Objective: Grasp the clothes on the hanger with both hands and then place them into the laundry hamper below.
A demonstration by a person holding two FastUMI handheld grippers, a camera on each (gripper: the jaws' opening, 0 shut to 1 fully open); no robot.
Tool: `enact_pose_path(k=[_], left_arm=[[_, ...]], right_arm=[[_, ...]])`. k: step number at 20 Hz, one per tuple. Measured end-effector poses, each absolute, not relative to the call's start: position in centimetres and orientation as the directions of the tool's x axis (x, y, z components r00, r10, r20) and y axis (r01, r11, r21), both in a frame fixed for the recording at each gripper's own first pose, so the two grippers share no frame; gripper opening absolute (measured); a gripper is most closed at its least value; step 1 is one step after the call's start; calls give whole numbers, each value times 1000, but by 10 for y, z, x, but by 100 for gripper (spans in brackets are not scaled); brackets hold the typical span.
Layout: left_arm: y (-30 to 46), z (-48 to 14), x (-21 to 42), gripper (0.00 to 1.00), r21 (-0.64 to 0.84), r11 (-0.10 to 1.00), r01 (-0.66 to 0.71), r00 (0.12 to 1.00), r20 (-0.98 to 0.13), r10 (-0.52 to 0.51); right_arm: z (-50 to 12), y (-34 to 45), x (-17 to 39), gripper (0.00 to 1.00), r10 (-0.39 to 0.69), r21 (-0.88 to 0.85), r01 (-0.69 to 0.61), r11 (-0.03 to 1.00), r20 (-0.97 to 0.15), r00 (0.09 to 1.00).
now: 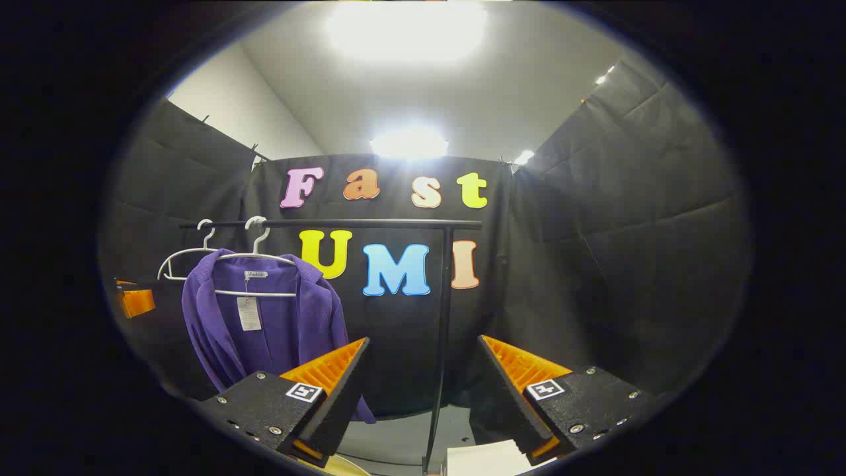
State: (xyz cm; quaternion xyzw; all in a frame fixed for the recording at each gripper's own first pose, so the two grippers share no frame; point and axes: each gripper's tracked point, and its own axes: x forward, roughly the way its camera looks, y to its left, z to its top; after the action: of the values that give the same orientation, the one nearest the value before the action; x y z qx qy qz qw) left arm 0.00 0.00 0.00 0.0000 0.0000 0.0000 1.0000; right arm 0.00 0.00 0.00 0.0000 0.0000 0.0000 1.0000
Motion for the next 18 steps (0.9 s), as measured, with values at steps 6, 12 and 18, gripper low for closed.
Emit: enact_pose_path(k=[6, 12, 18], left_arm=[[-10, 3, 14, 93, -33, 998, 46, 999, 11, -45], [-20, -5, 13, 96, -27, 995, 100, 995, -7, -101], [-16, -19, 17, 96, -48, 993, 111, 993, -44, -113]], right_arm=[[-7, -1, 1, 96, -30, 8, 31, 999, -22, 999], [-19, 3, -4, 94, -29, 23, 30, 999, -63, 998], [-28, 2, -8, 94, -50, 13, 52, 999, -98, 994]])
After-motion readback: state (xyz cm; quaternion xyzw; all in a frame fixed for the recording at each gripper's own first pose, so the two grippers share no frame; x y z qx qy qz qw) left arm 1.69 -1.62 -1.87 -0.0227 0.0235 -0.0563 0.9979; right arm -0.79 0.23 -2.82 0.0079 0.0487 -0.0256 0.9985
